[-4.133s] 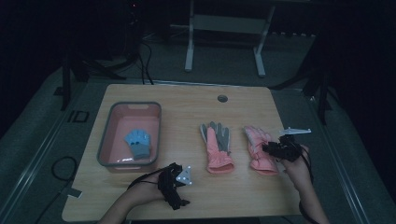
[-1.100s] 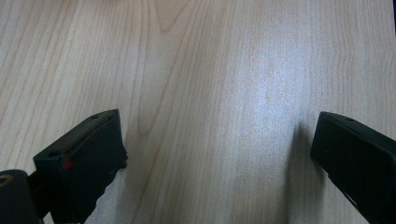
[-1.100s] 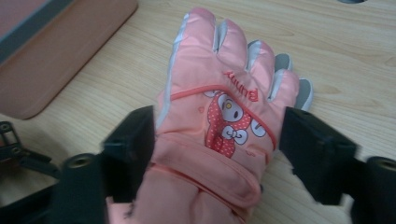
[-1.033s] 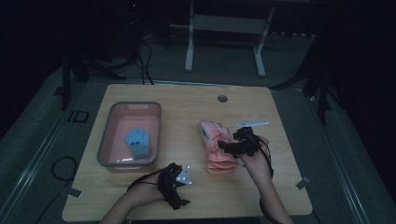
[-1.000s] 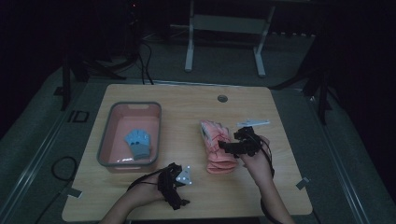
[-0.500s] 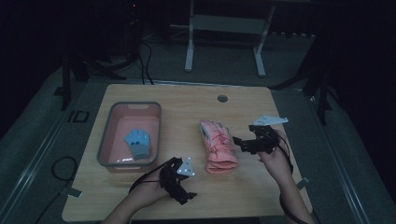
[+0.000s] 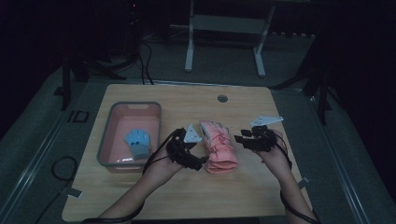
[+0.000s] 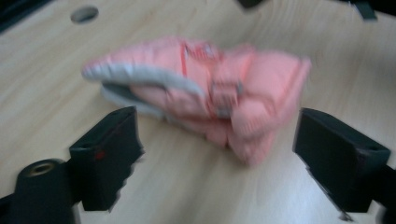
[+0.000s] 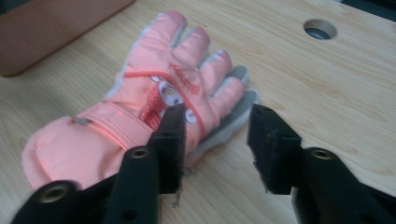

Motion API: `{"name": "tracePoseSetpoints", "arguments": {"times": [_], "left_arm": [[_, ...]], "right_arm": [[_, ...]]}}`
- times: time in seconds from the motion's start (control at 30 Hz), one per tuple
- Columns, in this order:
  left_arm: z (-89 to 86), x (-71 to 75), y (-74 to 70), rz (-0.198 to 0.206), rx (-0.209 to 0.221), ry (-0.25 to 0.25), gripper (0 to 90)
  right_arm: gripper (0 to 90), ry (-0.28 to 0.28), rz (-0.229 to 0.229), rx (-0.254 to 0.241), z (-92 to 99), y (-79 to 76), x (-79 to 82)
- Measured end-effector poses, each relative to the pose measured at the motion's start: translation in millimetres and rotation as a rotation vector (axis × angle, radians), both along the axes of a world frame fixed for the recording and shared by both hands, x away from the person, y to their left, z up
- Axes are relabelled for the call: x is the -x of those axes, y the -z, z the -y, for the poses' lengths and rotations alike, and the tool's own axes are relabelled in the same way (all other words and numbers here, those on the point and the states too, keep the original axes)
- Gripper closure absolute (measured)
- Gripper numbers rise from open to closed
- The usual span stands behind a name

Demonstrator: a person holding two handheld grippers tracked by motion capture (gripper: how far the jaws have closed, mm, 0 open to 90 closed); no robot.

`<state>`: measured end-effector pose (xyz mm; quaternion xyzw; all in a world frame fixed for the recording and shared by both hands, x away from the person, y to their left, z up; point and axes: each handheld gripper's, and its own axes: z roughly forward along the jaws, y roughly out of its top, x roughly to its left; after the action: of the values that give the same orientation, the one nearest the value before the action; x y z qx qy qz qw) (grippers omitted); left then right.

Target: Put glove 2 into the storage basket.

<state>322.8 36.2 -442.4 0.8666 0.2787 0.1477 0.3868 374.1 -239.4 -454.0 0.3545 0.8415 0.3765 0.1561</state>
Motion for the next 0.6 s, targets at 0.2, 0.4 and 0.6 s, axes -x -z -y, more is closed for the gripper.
{"name": "tracePoseSetpoints", "arguments": {"times": [0.2,0.4,0.6], "left_arm": [[22.1,-29.8,-2.4,-0.010,0.020,-0.008,58.2],[37.2,-51.6,23.4,-0.106,-0.035,-0.073,44.0],[36.4,-61.1,52.7,-0.203,-0.035,-0.160,27.5]], "right_arm": [[73.8,-0.016,-0.005,0.022,-12.5,4.7,-2.3],[57.4,-0.029,-0.028,0.026,-25.1,17.4,-3.6],[47.4,0.009,-0.106,-0.003,-24.9,38.2,-14.3]]}}
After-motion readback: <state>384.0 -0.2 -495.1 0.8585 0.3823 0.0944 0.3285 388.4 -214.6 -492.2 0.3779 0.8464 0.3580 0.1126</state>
